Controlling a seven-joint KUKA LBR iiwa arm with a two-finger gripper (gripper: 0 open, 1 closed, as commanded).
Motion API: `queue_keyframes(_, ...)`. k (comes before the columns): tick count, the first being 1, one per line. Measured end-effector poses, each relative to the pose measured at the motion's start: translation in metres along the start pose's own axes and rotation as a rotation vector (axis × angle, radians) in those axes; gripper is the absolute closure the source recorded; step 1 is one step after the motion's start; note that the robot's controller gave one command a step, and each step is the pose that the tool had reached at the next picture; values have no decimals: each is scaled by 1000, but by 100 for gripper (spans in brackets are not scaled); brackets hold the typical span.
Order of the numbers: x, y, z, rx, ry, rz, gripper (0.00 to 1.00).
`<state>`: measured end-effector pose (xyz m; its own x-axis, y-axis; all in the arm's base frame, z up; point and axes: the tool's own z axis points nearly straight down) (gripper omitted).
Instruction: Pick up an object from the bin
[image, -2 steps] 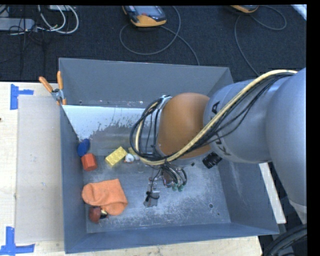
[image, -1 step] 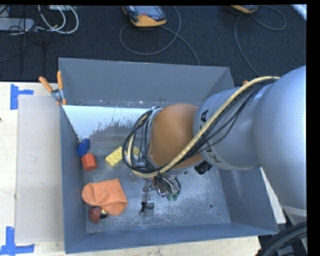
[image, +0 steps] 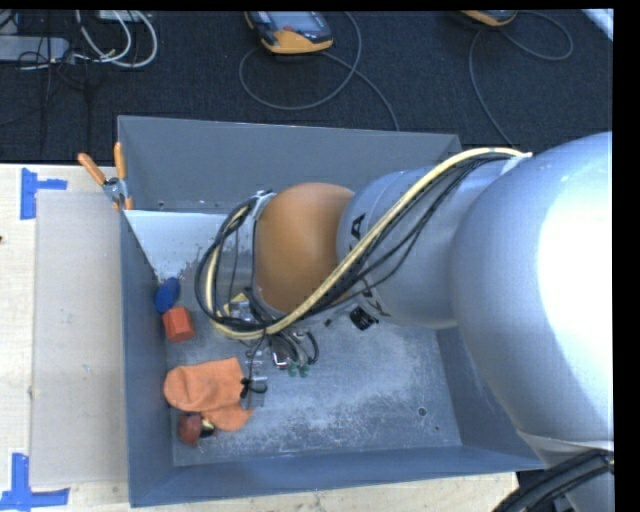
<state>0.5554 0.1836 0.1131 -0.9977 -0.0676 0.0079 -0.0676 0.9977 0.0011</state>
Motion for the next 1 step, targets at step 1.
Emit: queue_keyframes(1,21,15,22,-3,5,118,0)
